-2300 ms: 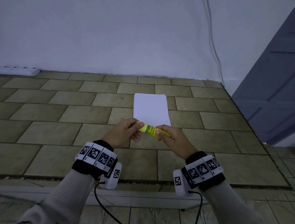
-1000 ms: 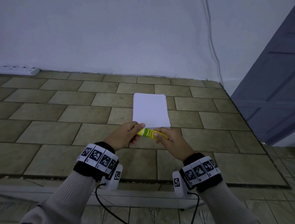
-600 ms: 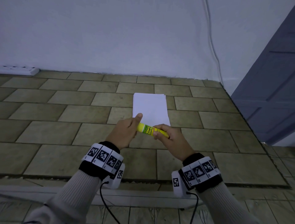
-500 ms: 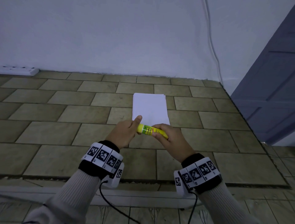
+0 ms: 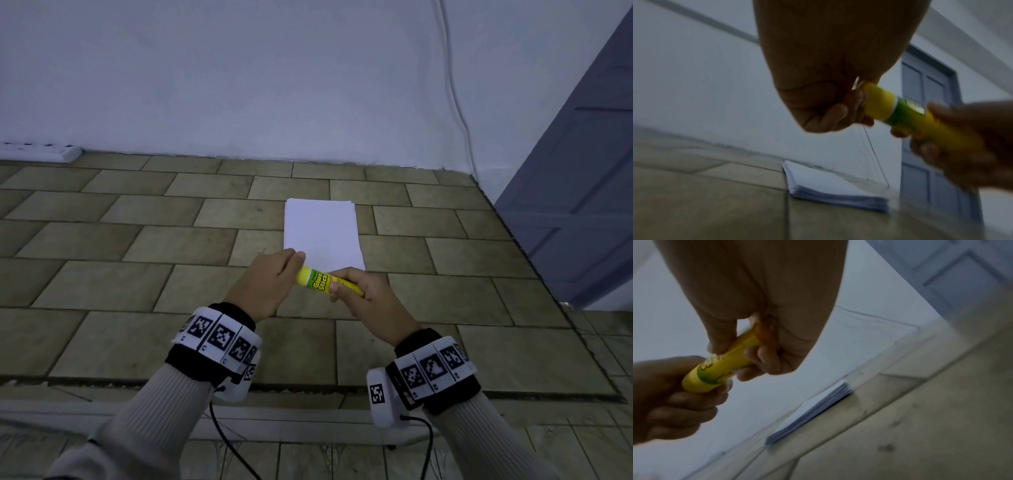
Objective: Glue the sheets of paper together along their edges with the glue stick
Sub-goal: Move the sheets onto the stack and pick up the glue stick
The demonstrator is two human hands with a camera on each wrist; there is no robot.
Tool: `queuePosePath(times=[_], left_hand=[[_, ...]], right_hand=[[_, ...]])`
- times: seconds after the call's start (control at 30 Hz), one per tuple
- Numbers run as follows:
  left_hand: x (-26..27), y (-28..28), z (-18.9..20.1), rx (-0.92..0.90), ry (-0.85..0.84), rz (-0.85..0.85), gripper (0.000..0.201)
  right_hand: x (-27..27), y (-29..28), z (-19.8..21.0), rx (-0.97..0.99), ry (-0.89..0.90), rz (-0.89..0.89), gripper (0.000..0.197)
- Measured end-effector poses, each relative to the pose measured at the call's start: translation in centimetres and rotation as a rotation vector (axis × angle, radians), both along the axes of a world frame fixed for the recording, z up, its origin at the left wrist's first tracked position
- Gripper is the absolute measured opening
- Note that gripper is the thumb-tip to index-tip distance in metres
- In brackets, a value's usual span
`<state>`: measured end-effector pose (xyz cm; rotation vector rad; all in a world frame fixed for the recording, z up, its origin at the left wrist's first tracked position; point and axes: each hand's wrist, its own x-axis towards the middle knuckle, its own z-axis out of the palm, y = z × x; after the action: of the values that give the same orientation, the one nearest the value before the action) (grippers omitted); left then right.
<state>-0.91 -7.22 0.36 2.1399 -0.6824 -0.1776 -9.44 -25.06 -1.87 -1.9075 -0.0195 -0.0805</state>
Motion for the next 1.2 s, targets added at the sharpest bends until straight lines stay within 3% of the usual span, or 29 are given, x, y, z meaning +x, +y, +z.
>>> queuePosePath(times=[0.1, 0.23, 0.33, 0.47, 0.53, 0.63, 0.73, 0.8, 0.93, 1.1, 1.2], left_hand=[[0.6, 0.1, 0.2, 0.119, 0.17, 0.076, 0.062], [0.6, 0.0, 0.0, 0.17, 0.179, 0.046, 0.063], [0.4, -0.1, -0.3, 0.158, 0.123, 0.027, 0.059], [0.2, -0.2, -0.5, 0.115, -0.142, -0.058, 0.05], [-0.2, 0.0, -0.3, 0.076, -0.197, -0.081, 0.045], [-0.7, -0.1, -0.2, 0.066, -0.13, -0.019, 0.048], [-0.6, -0.5, -0.2, 0.075, 0.103, 0.083, 0.057], [-0.5, -0.9, -0.3, 0.069, 0.132, 0.094, 0.055], [-0.4, -1.2, -0.5, 0.117, 0.087, 0.071, 0.043], [-0.3, -1.3, -1.5, 0.143, -0.021, 0.065, 0.03], [-0.3, -1.3, -1.5, 0.128, -0.067, 0.047, 0.037]], right_hand=[[0.1, -0.1, -0.5, -0.282, -0.166, -0.037, 0.029], [0.0, 0.2, -0.5, -0.381, -0.207, -0.022, 0.038], [0.0, 0.0, -0.7, -0.301, -0.137, -0.003, 0.036], [-0.2, 0.1, -0.8, 0.187, 0.089, 0.019, 0.018], [-0.3, 0.2, -0.7, 0.273, 0.135, 0.012, 0.018], [-0.3, 0.0, -0.8, 0.104, 0.046, 0.001, 0.019], [-0.3, 0.1, -0.9, -0.223, -0.113, -0.014, 0.029], [-0.4, 0.4, -0.8, -0.291, -0.151, -0.02, 0.035], [-0.1, 0.2, -0.5, -0.261, -0.137, -0.007, 0.041], [0.0, -0.1, -0.7, -0.033, -0.011, 0.014, 0.036], [0.1, 0.1, -0.9, 0.094, 0.058, 0.013, 0.034]])
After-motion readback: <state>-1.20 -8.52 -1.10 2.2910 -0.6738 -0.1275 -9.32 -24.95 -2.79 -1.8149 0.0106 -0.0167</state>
